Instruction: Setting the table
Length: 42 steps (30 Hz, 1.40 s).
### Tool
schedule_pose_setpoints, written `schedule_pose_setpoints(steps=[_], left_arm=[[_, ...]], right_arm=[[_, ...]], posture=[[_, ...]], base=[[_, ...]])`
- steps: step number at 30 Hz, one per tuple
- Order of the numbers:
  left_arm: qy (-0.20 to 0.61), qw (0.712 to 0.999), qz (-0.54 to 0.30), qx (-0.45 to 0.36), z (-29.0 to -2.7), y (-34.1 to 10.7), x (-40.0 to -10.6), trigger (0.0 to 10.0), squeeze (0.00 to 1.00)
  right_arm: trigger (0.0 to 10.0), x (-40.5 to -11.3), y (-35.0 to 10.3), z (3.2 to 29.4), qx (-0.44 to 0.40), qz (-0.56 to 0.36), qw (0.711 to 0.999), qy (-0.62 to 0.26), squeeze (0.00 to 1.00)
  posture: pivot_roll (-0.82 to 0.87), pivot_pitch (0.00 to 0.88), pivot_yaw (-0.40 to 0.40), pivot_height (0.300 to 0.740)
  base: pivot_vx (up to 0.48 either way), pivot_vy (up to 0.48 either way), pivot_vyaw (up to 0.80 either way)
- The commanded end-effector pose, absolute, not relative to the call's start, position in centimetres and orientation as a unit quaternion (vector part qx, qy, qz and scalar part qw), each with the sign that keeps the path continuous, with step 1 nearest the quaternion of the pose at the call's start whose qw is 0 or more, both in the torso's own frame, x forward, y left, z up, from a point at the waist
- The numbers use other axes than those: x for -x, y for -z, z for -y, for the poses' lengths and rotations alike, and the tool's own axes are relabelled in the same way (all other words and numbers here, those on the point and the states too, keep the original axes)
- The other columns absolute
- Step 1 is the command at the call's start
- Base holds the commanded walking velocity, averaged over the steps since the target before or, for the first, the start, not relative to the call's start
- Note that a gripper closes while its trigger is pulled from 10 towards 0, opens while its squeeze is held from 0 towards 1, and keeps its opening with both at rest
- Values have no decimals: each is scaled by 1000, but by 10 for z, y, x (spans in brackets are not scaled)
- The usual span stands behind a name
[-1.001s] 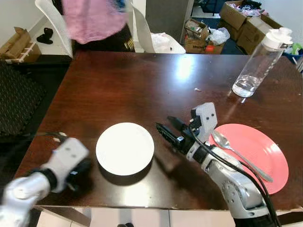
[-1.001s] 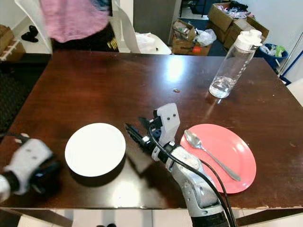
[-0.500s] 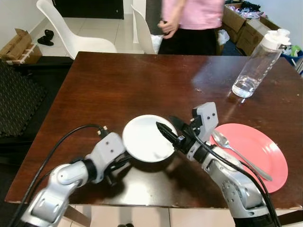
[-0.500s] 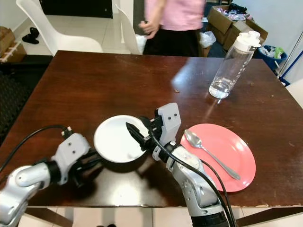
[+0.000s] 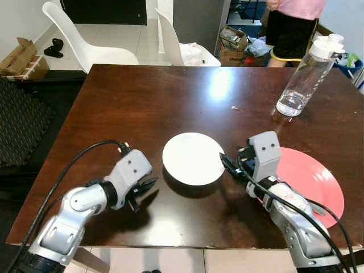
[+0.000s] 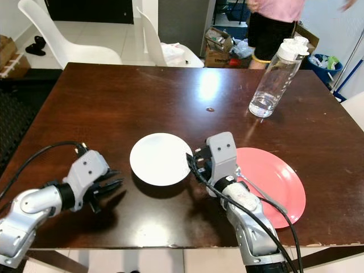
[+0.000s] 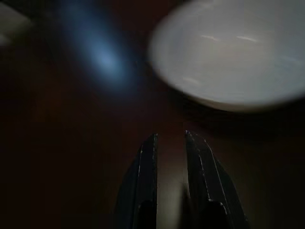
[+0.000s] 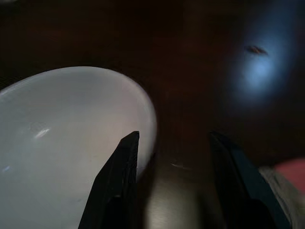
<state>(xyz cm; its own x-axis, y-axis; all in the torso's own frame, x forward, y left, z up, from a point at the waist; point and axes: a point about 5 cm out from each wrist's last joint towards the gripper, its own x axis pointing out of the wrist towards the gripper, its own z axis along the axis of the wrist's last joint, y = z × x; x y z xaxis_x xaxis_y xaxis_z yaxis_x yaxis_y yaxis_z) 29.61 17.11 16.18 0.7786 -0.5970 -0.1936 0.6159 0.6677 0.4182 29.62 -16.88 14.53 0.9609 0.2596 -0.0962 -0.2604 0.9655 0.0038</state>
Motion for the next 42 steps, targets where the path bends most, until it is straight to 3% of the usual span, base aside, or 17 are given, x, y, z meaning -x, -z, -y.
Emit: schedule_pose_setpoints(steps=[1,5,13,18,22,23,25,26,28,29,30,42], left_arm=[[301,921,11,-246,-185,-182,-303,10000,0],[306,918,33,-251,-192,-203,-306,10000,0],[457,842,27,-285,-170,-217,-274,10000,0],[482,816,23,-320,-165,-214,-264,10000,0],[477,814,18,-331,-166,-211,-264,10000,0],[476,814,17,-333,-166,-210,-264,10000,0],[476,814,17,-333,-166,-210,-264,10000,0],[474,816,15,-329,-165,-208,-262,10000,0],[474,818,15,-326,-164,-207,-261,10000,0],[472,820,15,-322,-163,-206,-260,10000,0],[470,822,15,-321,-162,-206,-260,10000,0],[458,830,21,-317,-160,-204,-261,10000,0]], right_arm=[[10000,-299,-140,171,-28,-64,990,-121,0],[10000,-301,-139,169,-61,-74,987,-131,0],[10000,-303,-131,166,-132,-122,969,-167,0],[10000,-306,-124,164,-123,-170,961,-179,0],[10000,-307,-121,164,-125,-188,957,-183,0],[9137,-308,-120,164,-124,-194,956,-183,0],[9137,-308,-120,164,-124,-194,956,-183,0],[4431,-308,-117,163,-115,-207,954,-186,0],[4039,-308,-116,163,-110,-212,953,-188,0],[1686,-308,-114,163,-111,-217,951,-188,0],[0,-308,-114,163,-114,-218,951,-188,0],[0,-313,-122,164,-162,-193,948,-192,0]], posture=[[-39,60,74,740],[-30,61,69,740],[-21,71,61,740],[-16,74,49,740],[-14,75,43,740],[-14,75,43,740],[-14,75,43,740],[-13,75,41,740],[-13,75,41,740],[-13,79,34,740],[-13,79,33,740],[-17,80,34,740]], base=[[0,0,0],[0,0,0],[0,0,0],[0,0,0],[0,0,0],[0,0,0],[0,0,0],[0,0,0],[0,0,0],[0,0,0],[0,0,0],[0,0,0]])
